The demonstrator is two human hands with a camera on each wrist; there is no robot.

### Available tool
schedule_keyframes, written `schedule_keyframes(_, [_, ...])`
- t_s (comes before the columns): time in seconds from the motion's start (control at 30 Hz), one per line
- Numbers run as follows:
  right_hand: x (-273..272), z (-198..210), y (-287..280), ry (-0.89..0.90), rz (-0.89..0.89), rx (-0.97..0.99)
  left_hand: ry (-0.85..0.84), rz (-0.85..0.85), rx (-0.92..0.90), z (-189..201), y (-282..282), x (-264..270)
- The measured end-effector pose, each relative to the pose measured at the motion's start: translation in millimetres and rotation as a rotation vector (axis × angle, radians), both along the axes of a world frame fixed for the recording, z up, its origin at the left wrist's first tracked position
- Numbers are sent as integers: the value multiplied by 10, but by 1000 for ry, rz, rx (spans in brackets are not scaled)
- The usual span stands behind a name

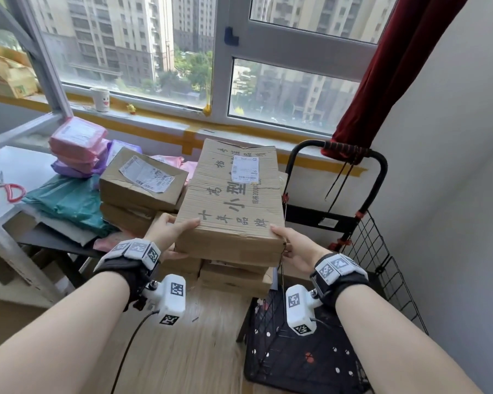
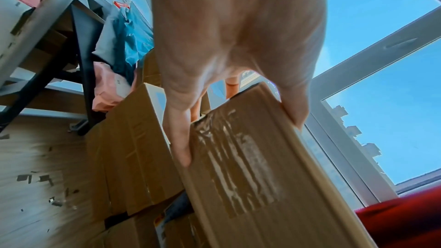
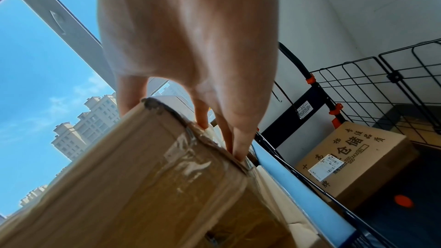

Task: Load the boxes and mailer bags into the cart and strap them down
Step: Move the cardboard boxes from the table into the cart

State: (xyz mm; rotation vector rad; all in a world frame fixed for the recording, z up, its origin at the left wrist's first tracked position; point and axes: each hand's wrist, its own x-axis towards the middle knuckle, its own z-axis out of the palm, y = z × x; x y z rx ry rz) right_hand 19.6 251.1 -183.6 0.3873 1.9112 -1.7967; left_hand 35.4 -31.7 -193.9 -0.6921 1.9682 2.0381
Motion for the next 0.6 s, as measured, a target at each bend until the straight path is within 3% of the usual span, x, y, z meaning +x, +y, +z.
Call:
schedule_keyframes(0.27, [202,228,424,95,-64,-115,119,-20,38,423,210,58])
schedule_keyframes(0.6, [450,563,1351,139,-88,-211,136,-230,-19,940,913,-97])
